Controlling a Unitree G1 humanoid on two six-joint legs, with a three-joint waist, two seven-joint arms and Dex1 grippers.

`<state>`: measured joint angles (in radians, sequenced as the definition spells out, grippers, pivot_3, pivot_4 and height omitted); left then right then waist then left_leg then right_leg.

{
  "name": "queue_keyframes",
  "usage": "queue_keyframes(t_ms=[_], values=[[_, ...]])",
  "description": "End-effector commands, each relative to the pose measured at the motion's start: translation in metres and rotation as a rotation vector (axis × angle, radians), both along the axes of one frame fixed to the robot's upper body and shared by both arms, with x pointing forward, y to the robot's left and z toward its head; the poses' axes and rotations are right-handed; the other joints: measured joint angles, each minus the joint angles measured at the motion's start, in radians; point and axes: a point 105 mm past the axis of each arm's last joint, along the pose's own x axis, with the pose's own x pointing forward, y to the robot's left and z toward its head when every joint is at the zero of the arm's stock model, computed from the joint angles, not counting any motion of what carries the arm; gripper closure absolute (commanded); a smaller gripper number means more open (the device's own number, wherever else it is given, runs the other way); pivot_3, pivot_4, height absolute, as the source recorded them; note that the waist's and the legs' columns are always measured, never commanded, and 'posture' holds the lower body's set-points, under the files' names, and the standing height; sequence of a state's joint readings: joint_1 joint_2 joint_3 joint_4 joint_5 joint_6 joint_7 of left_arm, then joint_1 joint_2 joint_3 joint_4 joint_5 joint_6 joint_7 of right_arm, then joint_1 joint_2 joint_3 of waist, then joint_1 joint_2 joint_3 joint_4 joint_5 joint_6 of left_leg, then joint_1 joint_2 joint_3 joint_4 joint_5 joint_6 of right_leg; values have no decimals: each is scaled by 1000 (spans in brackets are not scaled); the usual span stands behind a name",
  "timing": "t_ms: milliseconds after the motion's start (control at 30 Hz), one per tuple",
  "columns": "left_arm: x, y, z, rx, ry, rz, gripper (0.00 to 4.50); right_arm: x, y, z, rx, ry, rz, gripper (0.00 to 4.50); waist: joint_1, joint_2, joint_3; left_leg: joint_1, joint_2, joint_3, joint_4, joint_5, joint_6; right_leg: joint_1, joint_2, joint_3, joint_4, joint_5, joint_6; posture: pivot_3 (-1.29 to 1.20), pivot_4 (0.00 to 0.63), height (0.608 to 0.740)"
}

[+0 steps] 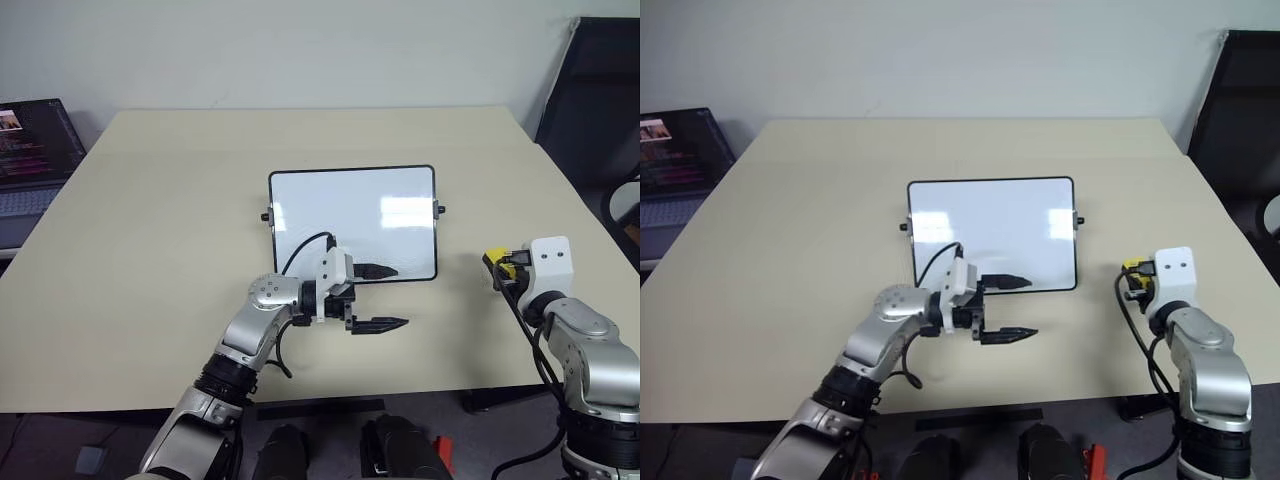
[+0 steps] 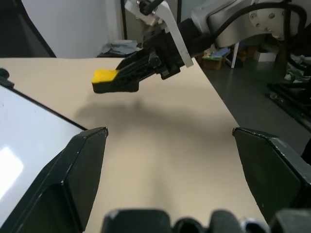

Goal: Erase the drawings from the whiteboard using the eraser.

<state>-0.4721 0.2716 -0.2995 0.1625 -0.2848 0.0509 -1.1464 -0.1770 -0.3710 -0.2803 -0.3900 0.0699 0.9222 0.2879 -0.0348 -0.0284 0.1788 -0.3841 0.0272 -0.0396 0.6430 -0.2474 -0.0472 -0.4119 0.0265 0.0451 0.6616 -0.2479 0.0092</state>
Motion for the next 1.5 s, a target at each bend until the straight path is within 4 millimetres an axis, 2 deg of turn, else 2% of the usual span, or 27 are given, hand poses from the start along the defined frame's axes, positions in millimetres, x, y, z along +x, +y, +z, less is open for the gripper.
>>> queue_keyframes(t_ms=[33,267,633,967,1233,1433,1500], values=[[2,0,10,-12,-60,-4,0,4,1,1,0,-24,-5,3402,0,0,0,0,0,0,0,0,0,0,0,0,0,0,0,0,150,740],[10,6,5,26,-104,59,0,8,1,-5,-2,-23,-10,3402,0,0,0,0,0,0,0,0,0,0,0,0,0,0,0,0,150,740],[12,8,6,27,-119,67,0,10,0,-8,22,-17,-27,3402,0,0,0,0,0,0,0,0,0,0,0,0,0,0,0,0,150,740],[15,10,9,29,-129,70,0,11,2,-11,45,-16,-40,29,0,0,0,0,0,0,0,0,0,0,0,0,0,0,0,0,150,740],[18,18,6,54,-138,121,0,10,0,-5,31,-67,-69,29,0,0,0,0,0,0,0,0,0,0,0,0,0,0,0,0,150,740],[28,43,5,46,-188,348,0,-5,11,8,-5,-186,-33,29,0,1,0,0,1,0,-2,0,0,-1,0,1,0,0,-1,0,150,740],[29,58,9,-16,-178,493,0,-14,17,22,-54,-272,-10,29,0,1,0,-2,1,0,-2,0,0,-2,0,1,0,0,0,0,150,740]])
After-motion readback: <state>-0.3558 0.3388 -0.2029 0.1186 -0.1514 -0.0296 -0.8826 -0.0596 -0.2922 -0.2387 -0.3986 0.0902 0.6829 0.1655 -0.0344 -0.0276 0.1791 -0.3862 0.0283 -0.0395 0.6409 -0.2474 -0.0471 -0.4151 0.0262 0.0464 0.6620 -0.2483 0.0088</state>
